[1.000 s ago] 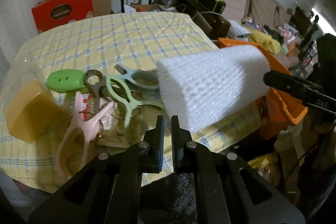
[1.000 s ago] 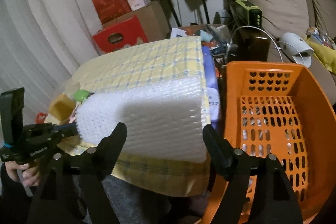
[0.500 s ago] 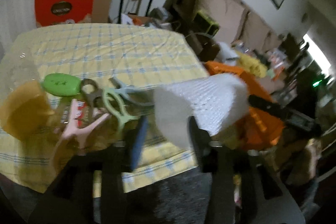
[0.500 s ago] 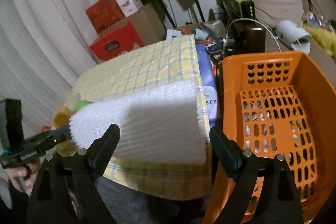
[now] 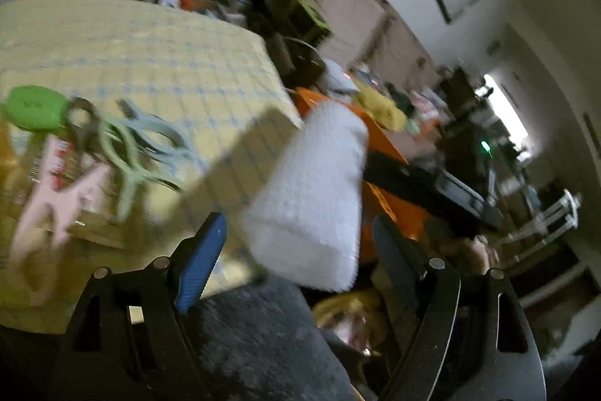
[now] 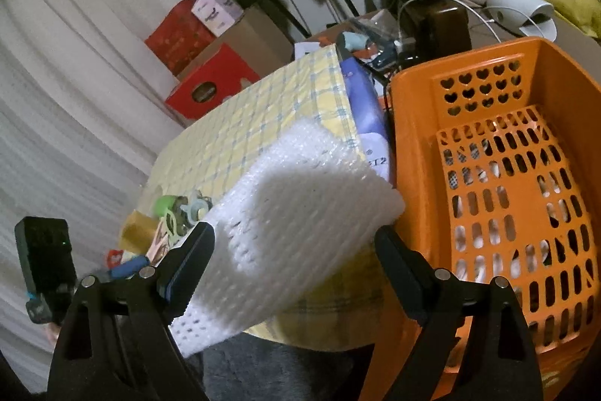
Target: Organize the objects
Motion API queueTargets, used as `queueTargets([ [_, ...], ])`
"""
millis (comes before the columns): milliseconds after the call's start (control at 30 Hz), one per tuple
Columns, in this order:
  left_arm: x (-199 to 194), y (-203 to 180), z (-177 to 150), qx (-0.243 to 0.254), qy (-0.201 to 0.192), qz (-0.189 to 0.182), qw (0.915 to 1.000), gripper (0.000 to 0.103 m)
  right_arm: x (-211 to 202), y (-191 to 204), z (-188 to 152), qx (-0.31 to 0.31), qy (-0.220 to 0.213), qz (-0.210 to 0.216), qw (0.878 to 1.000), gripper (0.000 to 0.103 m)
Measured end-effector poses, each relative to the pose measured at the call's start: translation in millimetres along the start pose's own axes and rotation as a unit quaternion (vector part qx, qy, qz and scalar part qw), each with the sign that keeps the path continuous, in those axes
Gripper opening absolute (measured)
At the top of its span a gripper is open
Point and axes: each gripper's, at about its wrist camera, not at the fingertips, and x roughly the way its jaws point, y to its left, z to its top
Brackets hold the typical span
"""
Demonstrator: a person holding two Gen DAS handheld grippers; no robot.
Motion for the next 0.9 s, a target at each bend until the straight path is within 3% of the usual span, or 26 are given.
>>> queueTargets([
  [233, 19.1, -16.9, -19.7, 0.012, 0.035, -0.043, 0.9984, 0.078, 0.8, 1.5, -1.4, -0.005, 0.004, -0.004, 1.0, 0.089],
  [333, 21.5, -11.7, -15.9, -0.026, 0.02, -0.051, 0.9982, 0.078, 0.1, 1.6, -1.8, -0.008, 0.002, -0.006, 1.0, 0.089],
  [500, 33.0, 5.4, -7.4, -0.089, -0.013, -0.027, 0.9956, 0.074, -1.0, 0.0, -1.9, -0.005, 0.005, -0.013, 1.0, 0.089],
  [633, 49.8, 10.2, -3.2, -0.12, -0.013, -0.049, 0.9915, 0.069, -5.1, -4.6, -0.1, 0.003, -0.003, -0.023, 1.0, 0.089],
  [667, 54.0, 11.2, -3.2, -0.125, -0.011, -0.052, 0.9907, 0.066, -6.7, -5.9, 0.2, 0.005, -0.005, -0.023, 1.0, 0.089],
  [733, 59.6, 12.6, -3.0, -0.124, -0.009, -0.048, 0.9911, 0.029, -7.7, -6.6, 1.1, 0.008, -0.008, -0.024, 1.0, 0.089],
  [800, 66.9, 11.9, -1.7, -0.106, 0.011, -0.027, 0.994, 0.007, -7.9, -6.5, 2.0, 0.007, -0.009, -0.027, 1.0, 0.089],
  [900, 69.0, 13.7, -4.7, -0.077, 0.052, -0.028, 0.9953, 0.007, -8.9, -7.7, 2.8, 0.009, -0.01, -0.027, 1.0, 0.089],
])
